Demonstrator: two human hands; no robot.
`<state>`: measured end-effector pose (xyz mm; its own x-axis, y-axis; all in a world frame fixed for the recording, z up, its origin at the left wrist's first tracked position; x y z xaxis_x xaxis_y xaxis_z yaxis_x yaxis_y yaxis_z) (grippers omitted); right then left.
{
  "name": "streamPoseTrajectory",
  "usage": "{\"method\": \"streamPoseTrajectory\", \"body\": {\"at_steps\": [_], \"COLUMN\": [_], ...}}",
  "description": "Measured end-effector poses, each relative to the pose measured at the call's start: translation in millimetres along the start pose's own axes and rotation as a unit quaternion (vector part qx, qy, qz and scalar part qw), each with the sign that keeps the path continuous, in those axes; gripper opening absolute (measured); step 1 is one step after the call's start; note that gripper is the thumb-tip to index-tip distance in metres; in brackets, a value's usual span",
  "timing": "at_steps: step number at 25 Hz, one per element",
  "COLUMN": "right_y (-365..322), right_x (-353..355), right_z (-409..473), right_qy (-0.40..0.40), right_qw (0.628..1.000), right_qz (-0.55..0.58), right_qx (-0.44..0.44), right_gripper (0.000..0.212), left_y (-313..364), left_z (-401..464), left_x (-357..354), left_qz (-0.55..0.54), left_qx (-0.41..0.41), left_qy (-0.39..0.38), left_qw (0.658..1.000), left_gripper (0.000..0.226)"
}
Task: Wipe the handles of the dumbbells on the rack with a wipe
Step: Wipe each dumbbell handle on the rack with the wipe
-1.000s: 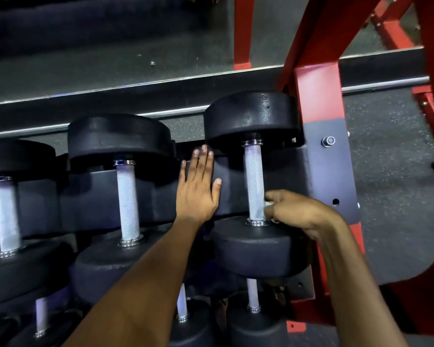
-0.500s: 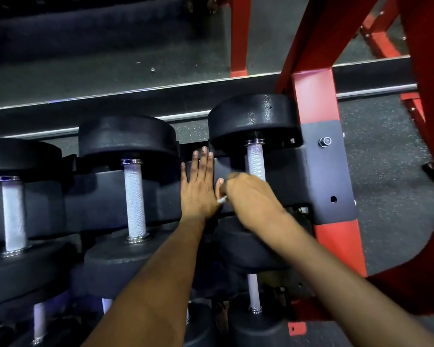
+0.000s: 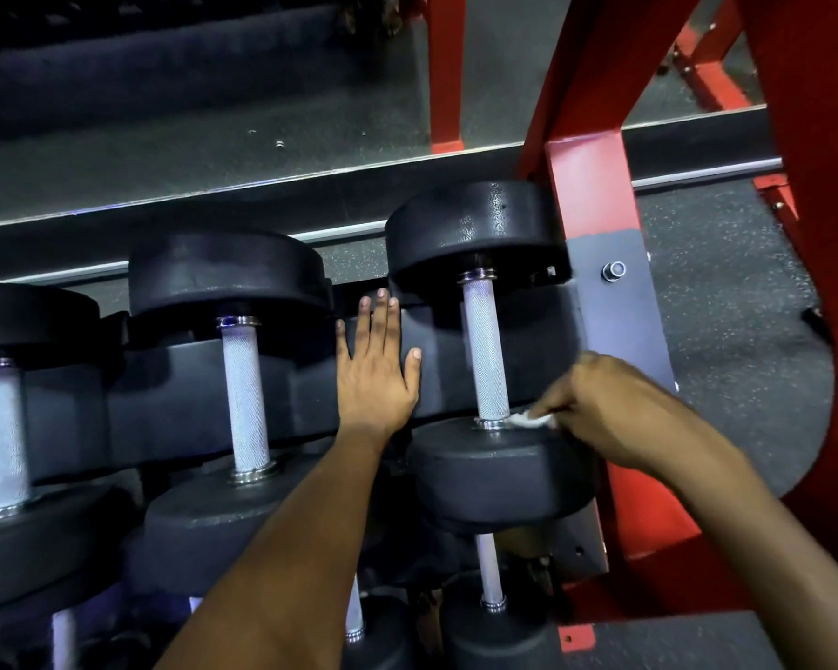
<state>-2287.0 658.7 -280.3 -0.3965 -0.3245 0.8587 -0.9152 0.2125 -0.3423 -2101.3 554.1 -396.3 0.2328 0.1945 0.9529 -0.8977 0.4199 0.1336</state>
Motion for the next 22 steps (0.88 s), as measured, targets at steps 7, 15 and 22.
{"method": "streamPoseTrajectory", "body": {"at_steps": [7,15,22], "right_y": [-11,16,-4], "right_x": [-47,-48,-5], "right_z": [41,34,75], "right_qy": [-0.168,-0.103,0.059], "right_qw": [0.847,0.823,0.801], "right_qz": [0.477,0.514,0.564], "right_qx": [-0.162,-0.219,-0.191], "right_gripper": [0.048,0.021,0.033], "left_y": [0,-1,-1], "left_z": [0,-1,-2], "left_x": [-1,-5,-4], "left_qz": [0.01,0.006,-0.001], "left_qx": [0.001,0.003,0.008], "left_qy": [-0.005,0.005,0.008], "left_qw": [1.0,1.0,1.0], "left_gripper": [0.066,0.066,0.066]}}
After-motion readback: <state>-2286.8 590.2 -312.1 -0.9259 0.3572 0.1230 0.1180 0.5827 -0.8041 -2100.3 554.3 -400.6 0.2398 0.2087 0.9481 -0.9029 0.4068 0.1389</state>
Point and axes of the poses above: each hand's wrist, its own z-axis towards the middle knuckle, its own x-axis out of the back of the hand, y = z × x, the point moved 4 cm from there along z, towards the middle knuckle, and after that the axes turned 7 degrees about y, right-handed, at the moved point
